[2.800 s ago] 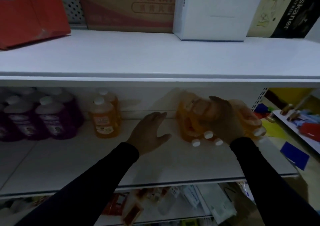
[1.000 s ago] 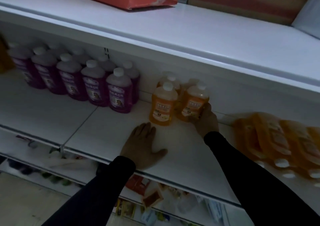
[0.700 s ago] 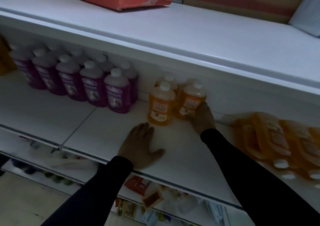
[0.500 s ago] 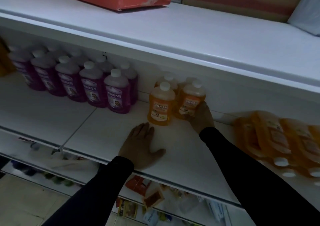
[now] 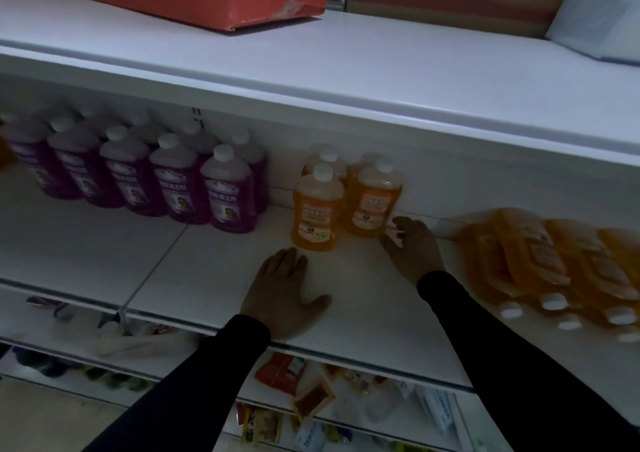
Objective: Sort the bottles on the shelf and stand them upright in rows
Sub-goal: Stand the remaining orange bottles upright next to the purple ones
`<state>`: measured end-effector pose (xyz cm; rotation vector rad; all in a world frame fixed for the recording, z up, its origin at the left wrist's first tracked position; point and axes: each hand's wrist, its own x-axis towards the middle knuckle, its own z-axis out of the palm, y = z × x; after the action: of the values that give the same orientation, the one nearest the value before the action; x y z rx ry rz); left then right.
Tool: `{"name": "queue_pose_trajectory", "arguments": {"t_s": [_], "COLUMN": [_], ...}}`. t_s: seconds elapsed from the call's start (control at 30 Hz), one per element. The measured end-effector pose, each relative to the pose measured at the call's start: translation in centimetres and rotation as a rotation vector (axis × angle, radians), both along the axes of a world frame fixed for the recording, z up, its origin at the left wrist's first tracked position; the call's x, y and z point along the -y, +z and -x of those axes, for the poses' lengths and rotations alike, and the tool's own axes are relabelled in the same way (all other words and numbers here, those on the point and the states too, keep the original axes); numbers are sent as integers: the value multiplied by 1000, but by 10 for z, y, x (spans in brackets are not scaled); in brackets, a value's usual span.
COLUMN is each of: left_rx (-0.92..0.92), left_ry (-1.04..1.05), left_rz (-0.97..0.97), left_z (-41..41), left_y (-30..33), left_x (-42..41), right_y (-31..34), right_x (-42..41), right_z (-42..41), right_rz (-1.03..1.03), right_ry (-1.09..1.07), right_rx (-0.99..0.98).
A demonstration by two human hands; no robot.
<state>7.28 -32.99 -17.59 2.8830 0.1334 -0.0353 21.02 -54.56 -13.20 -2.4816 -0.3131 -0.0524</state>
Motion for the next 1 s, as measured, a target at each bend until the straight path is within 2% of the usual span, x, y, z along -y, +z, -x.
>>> {"name": "queue_pose_trajectory", "arguments": {"t_s": [0.17,0.3,0.33,0.37,0.43,0.47,0.57,0.67,0.8,0.87,0.93,1.0], "left_rx": [68,65,62,65,93,112,163,219,240,248,275,309], "left_ry": [-127,-230,-260,-291,-343,-360,-394,-411,-399,-399,-405,-402], "left_rz": [-5,76,83,83,76,77,96,113,137,135,132,138], "left_z": [4,-8,-15,-22,-35,-40,-50,-57,-66,-69,-70,-71], "left_y": [10,28,33,39,49,53,63,68,72,72,73,77], "left_x": [8,36,45,56,79,90,121,142,158,163,167,170], "right_y": [16,37,40,42,39,33,18,13,20,23,25,27], "right_x": [51,100,113,126,148,157,167,172,177,180,180,181], "right_z": [37,48,45,43,39,39,44,49,56,52,50,49], "right_rz": [-114,14,49,93,250,345,433,392,126,43,-114,-116], "right_ry": [-89,-264,-319,-378,-482,-499,-413,-289,-216,-223,-275,-307], "right_rx": [267,628,628,541,259,189,239,200,229,209,92,77]}}
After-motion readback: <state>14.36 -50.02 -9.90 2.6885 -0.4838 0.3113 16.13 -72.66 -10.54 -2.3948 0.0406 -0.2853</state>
